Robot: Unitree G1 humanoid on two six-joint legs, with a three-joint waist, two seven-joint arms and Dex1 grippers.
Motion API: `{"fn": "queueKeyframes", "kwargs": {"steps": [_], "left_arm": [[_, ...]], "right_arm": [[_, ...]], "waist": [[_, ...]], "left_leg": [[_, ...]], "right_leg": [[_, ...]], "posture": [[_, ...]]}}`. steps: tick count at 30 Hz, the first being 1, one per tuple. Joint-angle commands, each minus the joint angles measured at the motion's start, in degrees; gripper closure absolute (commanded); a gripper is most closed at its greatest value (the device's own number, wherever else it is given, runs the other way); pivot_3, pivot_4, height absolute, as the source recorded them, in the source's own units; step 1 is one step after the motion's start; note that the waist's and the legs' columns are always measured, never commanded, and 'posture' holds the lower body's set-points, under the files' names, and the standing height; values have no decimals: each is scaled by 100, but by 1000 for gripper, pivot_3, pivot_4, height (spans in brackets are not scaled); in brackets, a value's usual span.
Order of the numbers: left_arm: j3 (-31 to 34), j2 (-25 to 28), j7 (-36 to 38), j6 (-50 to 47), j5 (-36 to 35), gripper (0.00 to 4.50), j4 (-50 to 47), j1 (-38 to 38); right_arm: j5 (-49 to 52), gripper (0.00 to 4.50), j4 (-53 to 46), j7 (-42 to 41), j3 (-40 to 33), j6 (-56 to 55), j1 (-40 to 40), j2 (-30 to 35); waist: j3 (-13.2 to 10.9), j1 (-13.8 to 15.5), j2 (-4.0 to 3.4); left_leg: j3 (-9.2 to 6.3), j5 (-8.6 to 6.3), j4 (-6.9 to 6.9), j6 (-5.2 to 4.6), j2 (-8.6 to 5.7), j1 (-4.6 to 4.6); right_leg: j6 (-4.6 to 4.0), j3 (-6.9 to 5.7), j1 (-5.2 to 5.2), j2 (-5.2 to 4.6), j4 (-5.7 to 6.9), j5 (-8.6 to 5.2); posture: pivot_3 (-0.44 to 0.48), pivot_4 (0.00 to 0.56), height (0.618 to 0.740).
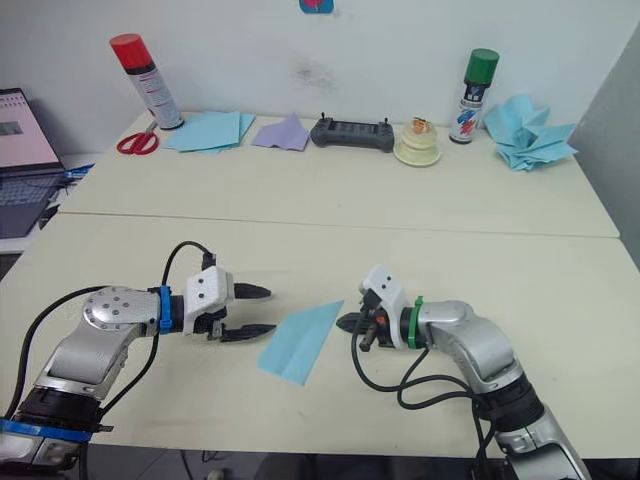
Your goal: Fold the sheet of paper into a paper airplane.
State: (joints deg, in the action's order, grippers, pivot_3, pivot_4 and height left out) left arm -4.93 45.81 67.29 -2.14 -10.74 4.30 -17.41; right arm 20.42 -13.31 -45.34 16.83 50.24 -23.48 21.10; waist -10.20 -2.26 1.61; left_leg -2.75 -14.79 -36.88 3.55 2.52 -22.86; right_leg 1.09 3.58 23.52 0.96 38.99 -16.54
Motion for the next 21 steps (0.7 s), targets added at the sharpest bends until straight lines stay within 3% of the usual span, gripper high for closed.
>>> {"fn": "queueKeyframes", "kwargs": {"steps": [1, 16, 19, 21], "left_arm": [[-110, -100, 172, 432, 60, 1053, 65, -245], [-1094, -505, 939, 3785, 824, 1053, 1341, -1167], [-1291, -504, 1050, 4324, 930, 1673, 1552, -1296], [-1371, -525, 1003, 4637, 1008, 2319, 1708, -1370]], "right_arm": [[79, 4500, -65, 25, -77, -126, -88, -30], [121, 4500, -67, 212, -214, -89, 10, 38], [131, 4500, -69, 231, -236, -75, 29, 36], [124, 4500, -52, 244, -250, -77, 24, 25]], "waist": [[0, 11, 0], [0, 43, 0], [0, 38, 0], [1, 36, 0]], "left_leg": [[1, 0, -3, 0, 0, 0], [3, 0, -9, -1, -2, -2], [2, 0, -9, -1, -2, -2], [2, 0, -9, -1, -2, -1]], "right_leg": [[0, 1, -1, 0, 0, 0], [-19, 2, -3, 1, 3, 13], [-20, 2, -3, 1, 4, 13], [-20, 1, -3, 2, 7, 13]], "posture": [[0, 150, 740], [0, 150, 740], [0, 150, 740], [0, 150, 740]]}}
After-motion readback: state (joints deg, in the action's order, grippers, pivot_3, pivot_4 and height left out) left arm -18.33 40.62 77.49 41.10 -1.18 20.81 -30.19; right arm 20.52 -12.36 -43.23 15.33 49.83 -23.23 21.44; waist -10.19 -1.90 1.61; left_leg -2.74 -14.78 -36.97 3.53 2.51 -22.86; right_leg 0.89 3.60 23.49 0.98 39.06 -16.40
